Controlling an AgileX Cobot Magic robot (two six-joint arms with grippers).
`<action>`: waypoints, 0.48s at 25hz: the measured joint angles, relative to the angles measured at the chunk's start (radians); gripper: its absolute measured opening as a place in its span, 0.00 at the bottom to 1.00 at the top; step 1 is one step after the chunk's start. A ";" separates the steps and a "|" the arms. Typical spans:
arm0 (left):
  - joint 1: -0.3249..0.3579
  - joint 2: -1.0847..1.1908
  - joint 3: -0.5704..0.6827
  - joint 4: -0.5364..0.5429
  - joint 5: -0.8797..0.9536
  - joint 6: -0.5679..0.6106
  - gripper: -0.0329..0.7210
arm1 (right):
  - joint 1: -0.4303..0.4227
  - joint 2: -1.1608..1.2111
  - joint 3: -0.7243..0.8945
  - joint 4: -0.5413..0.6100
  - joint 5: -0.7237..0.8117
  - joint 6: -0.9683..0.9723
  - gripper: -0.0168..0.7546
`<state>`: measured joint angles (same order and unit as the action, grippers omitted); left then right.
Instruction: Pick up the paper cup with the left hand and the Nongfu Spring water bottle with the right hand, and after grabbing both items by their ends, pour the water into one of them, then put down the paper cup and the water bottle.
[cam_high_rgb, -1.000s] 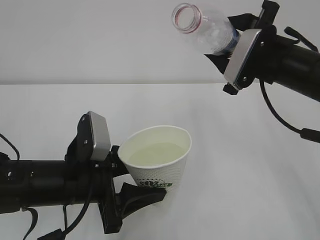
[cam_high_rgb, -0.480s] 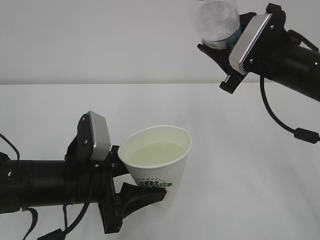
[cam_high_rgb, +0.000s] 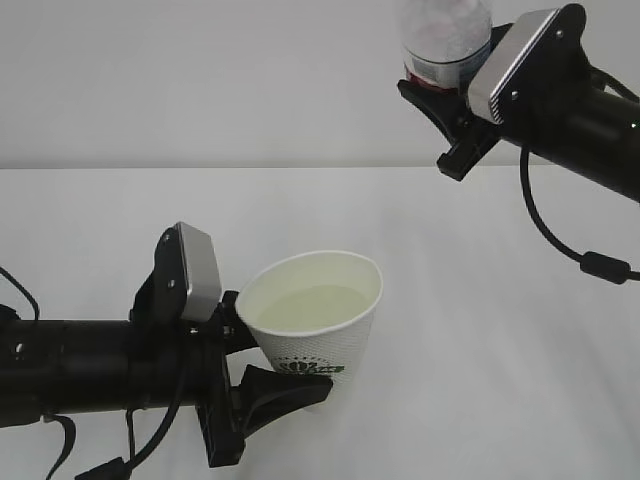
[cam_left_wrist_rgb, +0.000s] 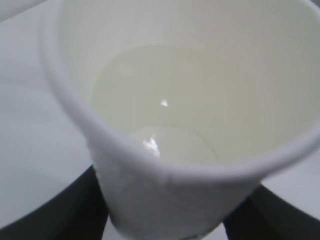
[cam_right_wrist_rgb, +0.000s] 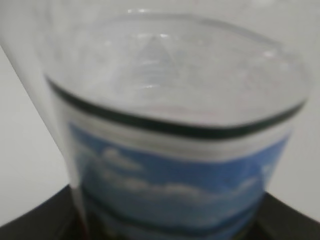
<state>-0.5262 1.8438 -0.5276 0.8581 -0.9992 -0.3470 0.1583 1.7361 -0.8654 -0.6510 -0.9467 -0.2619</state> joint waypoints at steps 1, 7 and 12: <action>0.000 0.000 0.000 0.000 0.000 0.000 0.67 | 0.000 0.000 0.000 0.000 0.002 0.017 0.59; 0.000 0.000 0.000 -0.001 -0.002 0.000 0.67 | 0.000 0.000 0.000 0.000 0.043 0.139 0.59; 0.000 0.000 0.000 -0.001 -0.011 0.000 0.67 | 0.000 0.000 0.000 0.000 0.050 0.185 0.59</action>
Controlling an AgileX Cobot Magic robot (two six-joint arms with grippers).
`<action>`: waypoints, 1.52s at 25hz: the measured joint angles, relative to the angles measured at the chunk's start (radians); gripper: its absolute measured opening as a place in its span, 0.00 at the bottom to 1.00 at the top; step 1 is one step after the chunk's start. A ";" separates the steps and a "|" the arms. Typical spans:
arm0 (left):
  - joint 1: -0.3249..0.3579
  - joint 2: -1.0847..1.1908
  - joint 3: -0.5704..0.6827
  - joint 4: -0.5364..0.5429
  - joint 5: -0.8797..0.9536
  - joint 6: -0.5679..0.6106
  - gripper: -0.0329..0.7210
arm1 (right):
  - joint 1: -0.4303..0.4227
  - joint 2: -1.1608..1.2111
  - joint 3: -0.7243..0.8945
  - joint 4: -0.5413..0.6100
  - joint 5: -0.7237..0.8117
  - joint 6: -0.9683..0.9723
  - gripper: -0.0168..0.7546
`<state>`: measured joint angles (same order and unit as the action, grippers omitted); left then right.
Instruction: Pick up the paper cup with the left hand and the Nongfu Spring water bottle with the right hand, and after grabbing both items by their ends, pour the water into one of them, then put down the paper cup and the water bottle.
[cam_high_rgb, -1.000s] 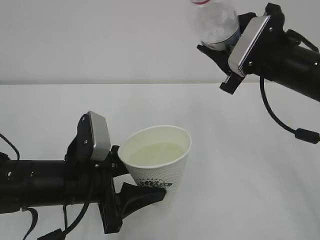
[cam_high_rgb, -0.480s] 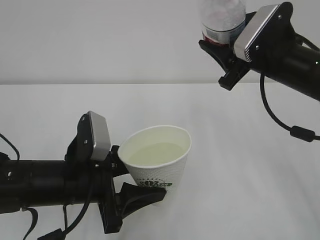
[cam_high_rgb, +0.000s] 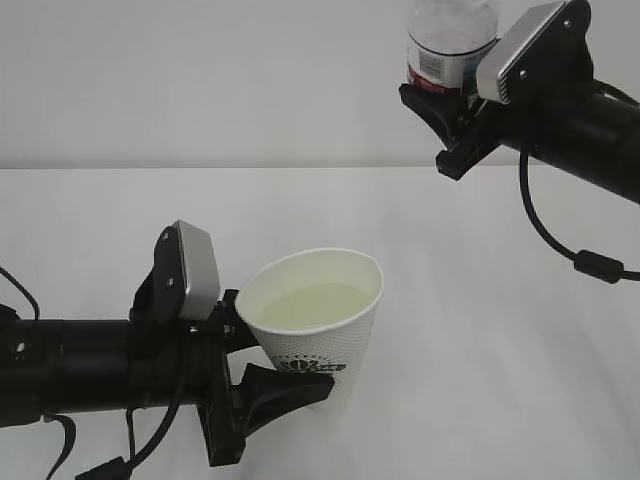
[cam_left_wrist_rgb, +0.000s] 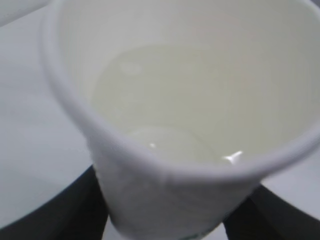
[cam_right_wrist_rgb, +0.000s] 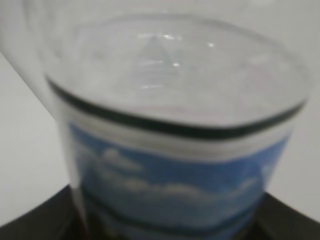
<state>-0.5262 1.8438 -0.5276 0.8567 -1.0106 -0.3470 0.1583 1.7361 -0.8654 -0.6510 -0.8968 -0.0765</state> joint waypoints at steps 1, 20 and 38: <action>0.000 0.000 0.000 0.000 -0.002 0.000 0.67 | 0.000 0.000 0.000 0.000 0.000 0.010 0.59; 0.000 0.000 0.000 0.000 -0.002 0.000 0.67 | 0.000 0.000 0.000 0.000 0.000 0.129 0.59; 0.000 0.000 0.000 0.000 0.008 0.000 0.67 | 0.000 0.000 0.000 0.325 0.070 0.068 0.59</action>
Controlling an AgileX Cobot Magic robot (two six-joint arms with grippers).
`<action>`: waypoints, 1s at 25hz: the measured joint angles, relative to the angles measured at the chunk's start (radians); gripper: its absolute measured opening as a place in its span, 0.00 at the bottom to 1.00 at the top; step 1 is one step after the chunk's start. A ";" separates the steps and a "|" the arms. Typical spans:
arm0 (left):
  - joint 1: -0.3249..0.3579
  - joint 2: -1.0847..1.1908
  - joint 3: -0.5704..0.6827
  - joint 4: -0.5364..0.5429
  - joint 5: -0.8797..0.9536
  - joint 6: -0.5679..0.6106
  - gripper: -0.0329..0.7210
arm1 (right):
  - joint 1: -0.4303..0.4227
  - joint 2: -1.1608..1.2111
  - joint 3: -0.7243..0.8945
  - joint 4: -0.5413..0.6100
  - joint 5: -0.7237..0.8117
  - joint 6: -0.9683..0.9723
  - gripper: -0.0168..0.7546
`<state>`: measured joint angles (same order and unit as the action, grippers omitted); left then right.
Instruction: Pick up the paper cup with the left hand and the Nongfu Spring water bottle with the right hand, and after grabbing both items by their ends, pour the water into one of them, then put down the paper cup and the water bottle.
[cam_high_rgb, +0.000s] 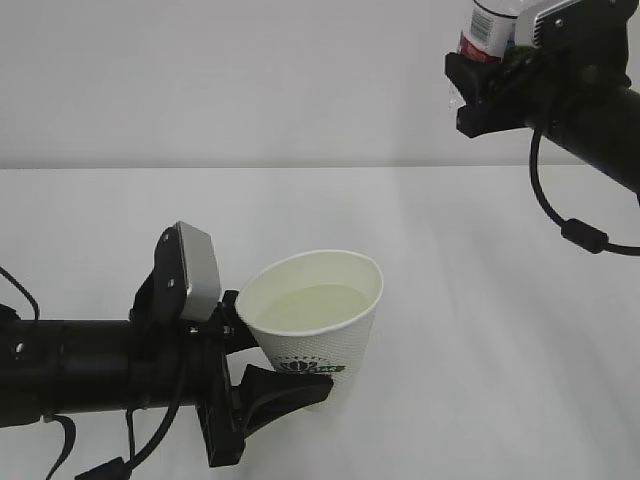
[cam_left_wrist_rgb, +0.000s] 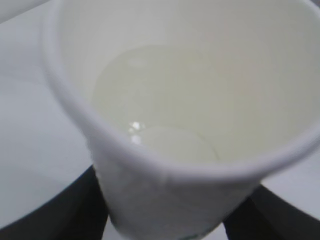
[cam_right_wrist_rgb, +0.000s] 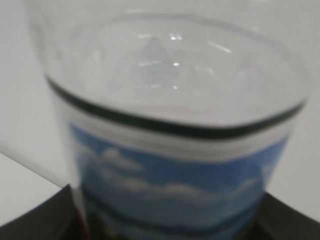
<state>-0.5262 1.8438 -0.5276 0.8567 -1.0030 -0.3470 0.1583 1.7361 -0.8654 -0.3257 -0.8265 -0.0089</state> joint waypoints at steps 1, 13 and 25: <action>0.000 0.000 0.000 0.000 0.000 0.000 0.67 | 0.000 0.000 0.000 0.010 0.004 -0.008 0.59; 0.000 0.000 0.000 0.000 0.000 0.000 0.67 | -0.004 0.000 0.000 0.177 0.087 -0.030 0.59; 0.000 0.000 0.000 0.000 0.000 0.000 0.67 | -0.106 0.000 0.000 0.209 0.114 -0.030 0.59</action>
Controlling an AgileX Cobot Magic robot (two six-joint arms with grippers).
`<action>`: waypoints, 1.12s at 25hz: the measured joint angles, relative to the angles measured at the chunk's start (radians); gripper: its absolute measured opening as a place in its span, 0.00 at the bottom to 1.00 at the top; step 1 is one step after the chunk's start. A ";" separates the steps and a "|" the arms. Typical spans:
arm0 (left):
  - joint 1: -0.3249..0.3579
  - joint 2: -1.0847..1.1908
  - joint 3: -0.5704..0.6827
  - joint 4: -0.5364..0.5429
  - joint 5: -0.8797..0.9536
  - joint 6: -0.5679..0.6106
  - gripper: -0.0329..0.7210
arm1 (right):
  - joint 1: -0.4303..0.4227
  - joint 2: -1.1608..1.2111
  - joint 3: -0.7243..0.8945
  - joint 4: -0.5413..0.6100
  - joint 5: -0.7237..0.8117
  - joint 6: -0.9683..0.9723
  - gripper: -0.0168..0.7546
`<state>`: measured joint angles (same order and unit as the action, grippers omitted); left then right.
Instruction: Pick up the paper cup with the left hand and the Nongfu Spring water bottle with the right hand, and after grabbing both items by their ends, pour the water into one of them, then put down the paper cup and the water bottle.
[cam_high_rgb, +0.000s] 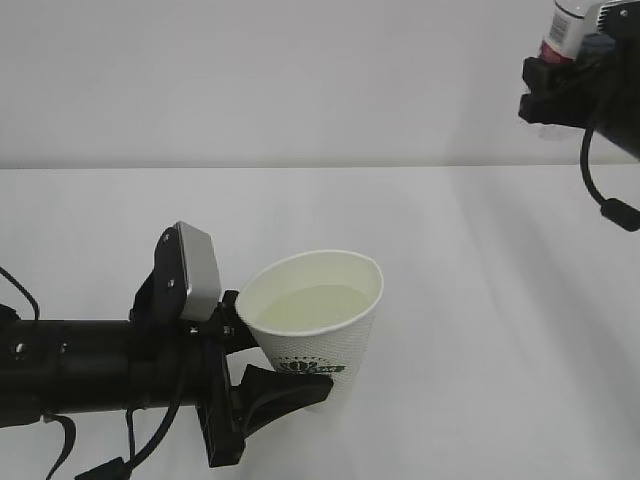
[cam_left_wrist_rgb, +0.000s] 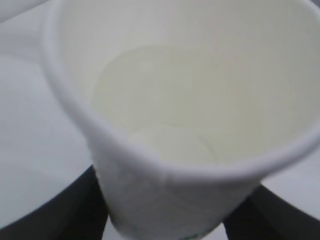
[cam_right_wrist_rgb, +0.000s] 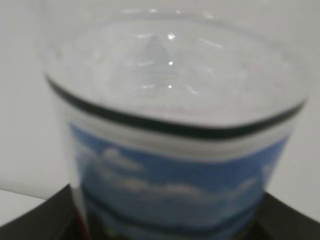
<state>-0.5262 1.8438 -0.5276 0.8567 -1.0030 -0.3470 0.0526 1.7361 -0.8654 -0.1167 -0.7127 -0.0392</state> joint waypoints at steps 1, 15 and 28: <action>0.000 0.000 0.000 0.000 0.000 0.000 0.67 | -0.012 0.000 0.000 0.000 0.000 0.000 0.59; 0.000 0.000 0.000 0.000 0.000 0.000 0.67 | -0.067 0.000 0.000 0.006 0.032 -0.002 0.59; 0.000 0.000 0.000 0.000 0.002 0.000 0.67 | -0.067 0.008 0.000 0.007 0.097 -0.002 0.59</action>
<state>-0.5262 1.8438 -0.5276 0.8567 -1.0015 -0.3470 -0.0144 1.7440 -0.8654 -0.1099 -0.6152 -0.0412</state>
